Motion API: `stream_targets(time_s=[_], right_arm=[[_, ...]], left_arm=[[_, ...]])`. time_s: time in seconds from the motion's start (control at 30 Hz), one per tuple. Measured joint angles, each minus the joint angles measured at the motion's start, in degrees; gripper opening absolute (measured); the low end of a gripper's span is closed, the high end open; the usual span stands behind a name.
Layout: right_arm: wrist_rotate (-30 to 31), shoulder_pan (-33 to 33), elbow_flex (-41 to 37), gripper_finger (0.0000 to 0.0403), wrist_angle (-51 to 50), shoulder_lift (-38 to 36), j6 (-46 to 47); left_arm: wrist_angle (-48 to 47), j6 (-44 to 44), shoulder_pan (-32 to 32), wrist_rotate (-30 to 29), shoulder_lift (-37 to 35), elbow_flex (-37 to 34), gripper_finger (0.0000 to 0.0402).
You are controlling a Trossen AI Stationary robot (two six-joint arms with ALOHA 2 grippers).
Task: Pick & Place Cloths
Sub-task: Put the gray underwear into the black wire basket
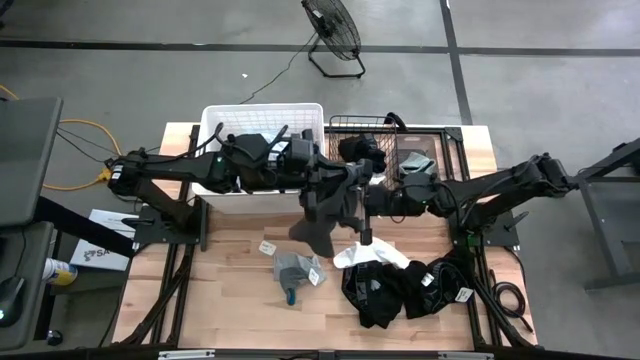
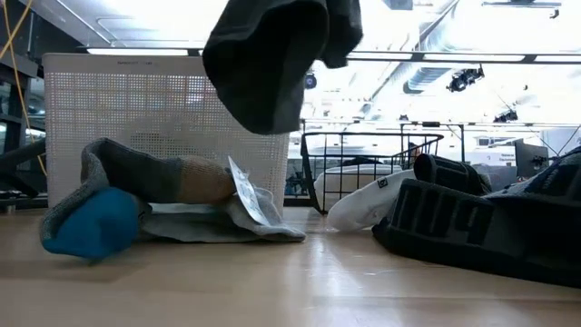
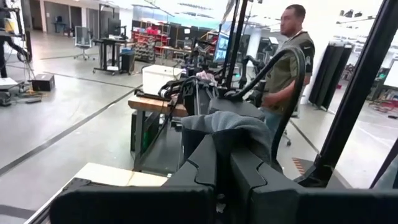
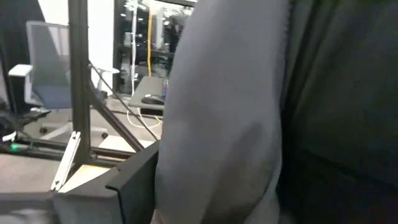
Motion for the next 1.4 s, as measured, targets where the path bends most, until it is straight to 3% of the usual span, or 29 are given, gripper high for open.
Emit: stream_targets(time_s=[0.27,0.57,0.8,0.97,1.17,1.3,1.4], right_arm=[[0.0,0.2,0.0,0.0193,0.0,0.0,6.7],[-6.2,0.2,0.0,0.0023,-0.2,-0.6,17.0],[-7.2,0.2,0.0,0.0005,-1.0,-3.4,18.3],[-5.9,0.2,0.0,0.0005,-5.0,-6.1,18.3],[-3.3,0.2,0.0,0.0004,-11.1,-9.3,19.1],[-0.9,0.2,0.0,0.0004,-15.8,-11.9,20.4],[2.0,0.2,0.0,0.0004,-19.0,-14.2,20.4]], left_arm=[[-0.4,-0.4,0.0,0.1,0.0,0.0,0.0004],[-0.9,-0.9,0.0,0.2,0.0,0.0,0.0009],[-2.8,-0.5,0.0,0.0,0.0,0.0,0.0032],[-3.3,4.7,0.0,-0.1,-0.1,0.0,0.0094],[-3.8,6.6,0.0,-0.4,-0.7,0.0,0.0226],[-5.2,9.7,0.0,-5.6,-2.6,0.1,0.0293],[-7.8,10.1,0.0,-10.7,-4.6,0.2,0.0316]])
